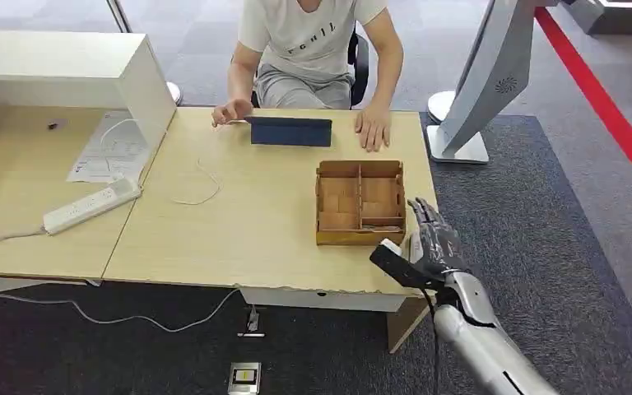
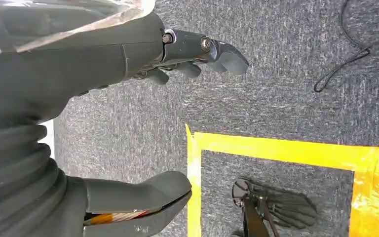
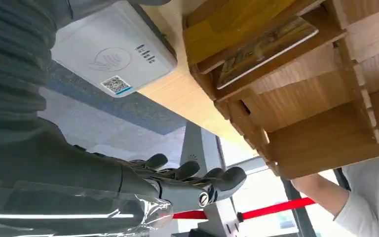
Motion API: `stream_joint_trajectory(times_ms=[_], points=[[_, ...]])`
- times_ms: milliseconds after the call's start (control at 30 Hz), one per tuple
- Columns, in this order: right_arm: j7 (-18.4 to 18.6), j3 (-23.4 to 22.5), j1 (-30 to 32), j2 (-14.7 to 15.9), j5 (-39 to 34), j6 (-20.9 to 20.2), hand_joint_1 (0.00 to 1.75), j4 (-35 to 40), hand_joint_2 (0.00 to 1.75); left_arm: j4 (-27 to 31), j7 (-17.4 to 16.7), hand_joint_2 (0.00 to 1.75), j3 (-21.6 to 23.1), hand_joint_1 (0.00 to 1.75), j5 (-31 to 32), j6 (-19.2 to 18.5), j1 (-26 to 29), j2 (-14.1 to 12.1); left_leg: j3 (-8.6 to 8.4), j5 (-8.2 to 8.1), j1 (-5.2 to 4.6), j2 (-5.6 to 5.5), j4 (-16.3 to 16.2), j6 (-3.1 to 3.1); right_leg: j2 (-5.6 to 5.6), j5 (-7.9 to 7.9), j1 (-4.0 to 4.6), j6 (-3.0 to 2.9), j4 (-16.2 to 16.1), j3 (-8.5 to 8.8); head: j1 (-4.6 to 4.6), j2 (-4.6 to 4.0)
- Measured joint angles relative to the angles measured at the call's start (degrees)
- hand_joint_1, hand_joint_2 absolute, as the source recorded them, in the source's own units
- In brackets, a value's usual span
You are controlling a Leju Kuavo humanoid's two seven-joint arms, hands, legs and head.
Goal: Pass the card to the sensor for recognition and then transmit it.
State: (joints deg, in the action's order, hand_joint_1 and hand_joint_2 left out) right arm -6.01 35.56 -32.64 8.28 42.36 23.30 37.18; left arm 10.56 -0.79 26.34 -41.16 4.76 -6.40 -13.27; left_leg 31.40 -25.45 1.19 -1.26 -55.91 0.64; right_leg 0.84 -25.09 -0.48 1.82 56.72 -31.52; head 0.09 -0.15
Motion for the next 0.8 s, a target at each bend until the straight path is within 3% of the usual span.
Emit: stream_joint_trajectory(times_ms=[400,800], points=[[0.4,-0.6,-0.1,-4.0,2.2,-0.6,0.0,-0.6,1.75,0.0,0.1,1.75,0.5,0.0,-0.5,-0.3,0.0,0.0,0.0,0.0,0.0,0.01,0.0,0.0,0.0,0.0,0.01,0.0,0.0,-0.01,0.0,0.0],[2.3,-0.6,0.1,-5.0,4.3,-1.3,0.0,-1.4,1.75,0.0,-0.2,1.75,1.2,0.0,-0.5,-0.5,0.0,-0.1,0.0,0.0,0.0,0.02,0.0,0.0,0.0,0.0,0.0,0.0,0.0,-0.01,0.0,0.0]])
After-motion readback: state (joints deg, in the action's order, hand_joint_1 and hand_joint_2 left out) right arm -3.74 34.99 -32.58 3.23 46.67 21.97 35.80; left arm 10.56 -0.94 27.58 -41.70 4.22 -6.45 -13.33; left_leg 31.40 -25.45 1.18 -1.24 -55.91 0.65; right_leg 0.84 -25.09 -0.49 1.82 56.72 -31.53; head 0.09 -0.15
